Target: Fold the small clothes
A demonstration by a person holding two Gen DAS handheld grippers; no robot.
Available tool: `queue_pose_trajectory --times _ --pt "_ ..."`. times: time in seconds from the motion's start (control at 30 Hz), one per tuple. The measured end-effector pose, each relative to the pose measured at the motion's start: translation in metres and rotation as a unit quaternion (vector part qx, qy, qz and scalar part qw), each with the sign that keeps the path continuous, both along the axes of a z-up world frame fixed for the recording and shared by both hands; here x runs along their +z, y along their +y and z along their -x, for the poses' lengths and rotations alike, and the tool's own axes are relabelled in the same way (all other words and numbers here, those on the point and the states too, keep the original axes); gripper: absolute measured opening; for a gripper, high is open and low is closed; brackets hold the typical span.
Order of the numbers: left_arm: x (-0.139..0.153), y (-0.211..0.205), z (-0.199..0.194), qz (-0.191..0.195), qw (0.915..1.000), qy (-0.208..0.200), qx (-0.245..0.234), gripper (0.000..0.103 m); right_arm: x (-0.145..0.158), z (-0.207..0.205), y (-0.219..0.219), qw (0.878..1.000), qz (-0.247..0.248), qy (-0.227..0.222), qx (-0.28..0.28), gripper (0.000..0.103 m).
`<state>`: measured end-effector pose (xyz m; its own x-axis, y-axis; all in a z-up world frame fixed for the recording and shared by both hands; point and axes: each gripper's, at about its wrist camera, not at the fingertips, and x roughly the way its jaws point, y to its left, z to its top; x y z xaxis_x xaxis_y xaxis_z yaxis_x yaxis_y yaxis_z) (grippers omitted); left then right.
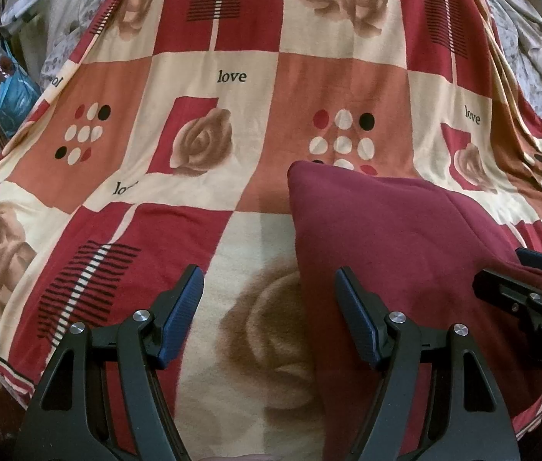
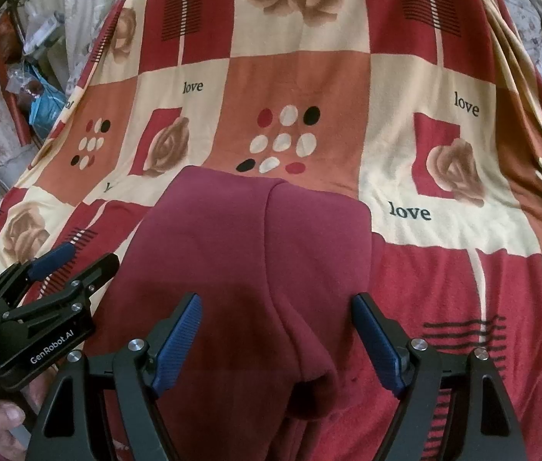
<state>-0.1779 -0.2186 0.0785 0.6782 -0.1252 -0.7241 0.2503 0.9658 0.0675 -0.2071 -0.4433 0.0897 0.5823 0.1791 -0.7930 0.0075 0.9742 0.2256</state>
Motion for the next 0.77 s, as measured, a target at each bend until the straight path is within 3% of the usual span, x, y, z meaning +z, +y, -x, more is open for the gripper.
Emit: queue_pose_trajectory --times 0.6,0.77 --pt "0.0009 -0.0001 0.0005 0.001 1.0 -0.002 -0.002 0.071 -0.0016 -0.0009 0.0007 1.0 0.005 0.0 0.002 0.08" --pt "0.0005 0.0046 -0.0014 0.023 0.9996 0.008 -0.016 0.071 0.0016 0.0016 -0.0054 1.0 -0.003 -0.003 0.01 0.08"
